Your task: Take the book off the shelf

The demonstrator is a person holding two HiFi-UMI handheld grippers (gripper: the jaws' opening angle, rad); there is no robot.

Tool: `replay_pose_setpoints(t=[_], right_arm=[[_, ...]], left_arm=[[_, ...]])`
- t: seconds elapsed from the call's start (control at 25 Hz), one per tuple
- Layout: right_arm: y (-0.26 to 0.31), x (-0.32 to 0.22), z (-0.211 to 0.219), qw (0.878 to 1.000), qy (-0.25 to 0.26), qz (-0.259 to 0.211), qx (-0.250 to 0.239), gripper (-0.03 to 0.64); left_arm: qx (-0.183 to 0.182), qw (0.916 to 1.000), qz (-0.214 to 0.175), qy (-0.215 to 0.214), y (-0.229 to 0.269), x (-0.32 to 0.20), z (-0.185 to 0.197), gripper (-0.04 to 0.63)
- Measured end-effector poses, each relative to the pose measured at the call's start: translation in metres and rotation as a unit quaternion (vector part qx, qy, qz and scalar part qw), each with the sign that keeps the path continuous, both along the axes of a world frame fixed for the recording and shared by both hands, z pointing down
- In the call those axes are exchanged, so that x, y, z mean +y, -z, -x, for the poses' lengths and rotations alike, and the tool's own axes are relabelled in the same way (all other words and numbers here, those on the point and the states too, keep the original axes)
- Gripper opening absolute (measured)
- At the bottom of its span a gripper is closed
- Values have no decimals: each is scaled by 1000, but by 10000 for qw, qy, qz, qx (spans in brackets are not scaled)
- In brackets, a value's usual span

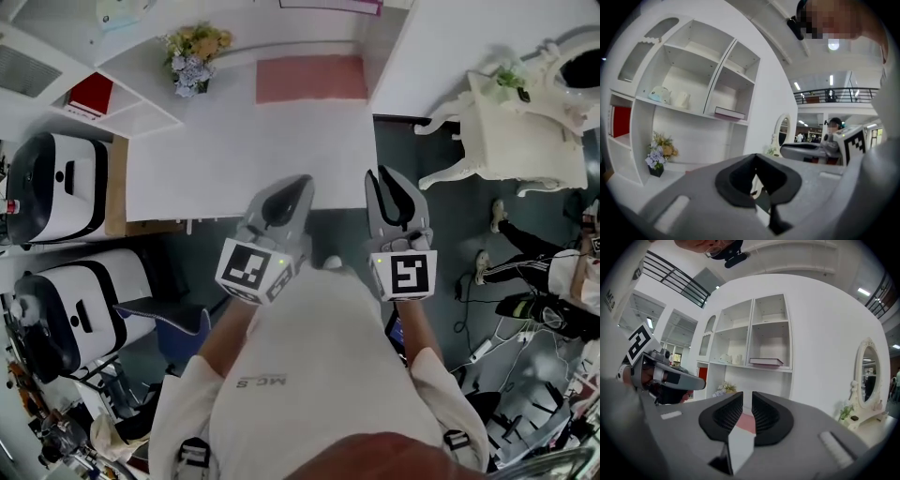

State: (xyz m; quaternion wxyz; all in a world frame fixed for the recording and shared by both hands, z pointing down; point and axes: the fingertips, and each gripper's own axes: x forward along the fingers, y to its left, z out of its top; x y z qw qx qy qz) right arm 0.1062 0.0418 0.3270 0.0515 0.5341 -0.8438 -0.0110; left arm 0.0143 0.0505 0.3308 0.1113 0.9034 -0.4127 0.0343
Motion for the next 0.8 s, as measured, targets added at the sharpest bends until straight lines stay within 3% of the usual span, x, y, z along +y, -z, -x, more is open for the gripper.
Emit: replay_pose_setpoints(t=[0.2, 0.36, 0.56, 0.8], right_arm=[[4, -59, 16, 9996, -158, 105, 190, 60], [3, -98, 32, 9993, -278, 127, 212, 60], [13, -130, 45, 9994, -263, 47, 225, 60], [20, -146, 43, 9997, -104, -5, 228, 60]], left_arm=[[100, 9997, -144, -182, 19, -66, 19, 2], [295, 9989, -47, -348, 21, -109, 33, 2], [538, 9969, -32, -569, 36, -141, 30, 2], [840, 9959, 146, -309, 40, -164, 26, 6]])
